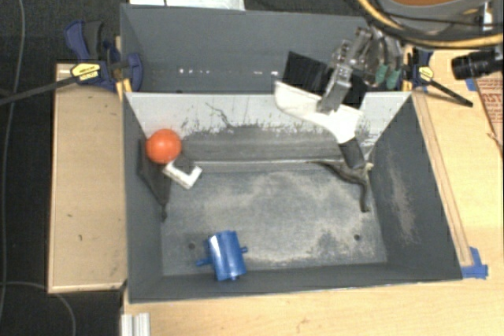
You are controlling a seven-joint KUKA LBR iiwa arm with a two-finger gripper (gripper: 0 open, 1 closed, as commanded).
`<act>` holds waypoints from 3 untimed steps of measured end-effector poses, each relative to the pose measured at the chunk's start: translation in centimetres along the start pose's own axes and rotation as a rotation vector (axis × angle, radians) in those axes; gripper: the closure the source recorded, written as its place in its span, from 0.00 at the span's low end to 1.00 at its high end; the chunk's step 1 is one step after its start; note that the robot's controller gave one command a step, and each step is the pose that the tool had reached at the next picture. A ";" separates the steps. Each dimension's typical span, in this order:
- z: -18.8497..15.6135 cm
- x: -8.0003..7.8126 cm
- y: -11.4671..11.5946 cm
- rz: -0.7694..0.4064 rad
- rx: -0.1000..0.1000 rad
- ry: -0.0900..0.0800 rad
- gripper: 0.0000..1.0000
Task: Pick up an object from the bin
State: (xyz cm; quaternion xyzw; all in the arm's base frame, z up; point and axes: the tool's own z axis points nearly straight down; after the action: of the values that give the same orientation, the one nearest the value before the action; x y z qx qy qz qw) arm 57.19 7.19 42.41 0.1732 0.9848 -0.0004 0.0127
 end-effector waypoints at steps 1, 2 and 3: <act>-3.7 3.8 1.4 -0.043 0.000 -0.004 0.00; -4.9 5.6 2.5 -0.059 -0.004 -0.006 0.00; -4.7 5.2 2.3 -0.051 -0.002 -0.005 0.00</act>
Offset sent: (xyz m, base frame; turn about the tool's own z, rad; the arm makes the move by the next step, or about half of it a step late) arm -0.0398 0.0471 0.0440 -0.0551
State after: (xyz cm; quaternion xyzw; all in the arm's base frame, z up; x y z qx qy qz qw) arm 52.95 11.21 46.98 0.1478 0.9889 -0.0004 0.0151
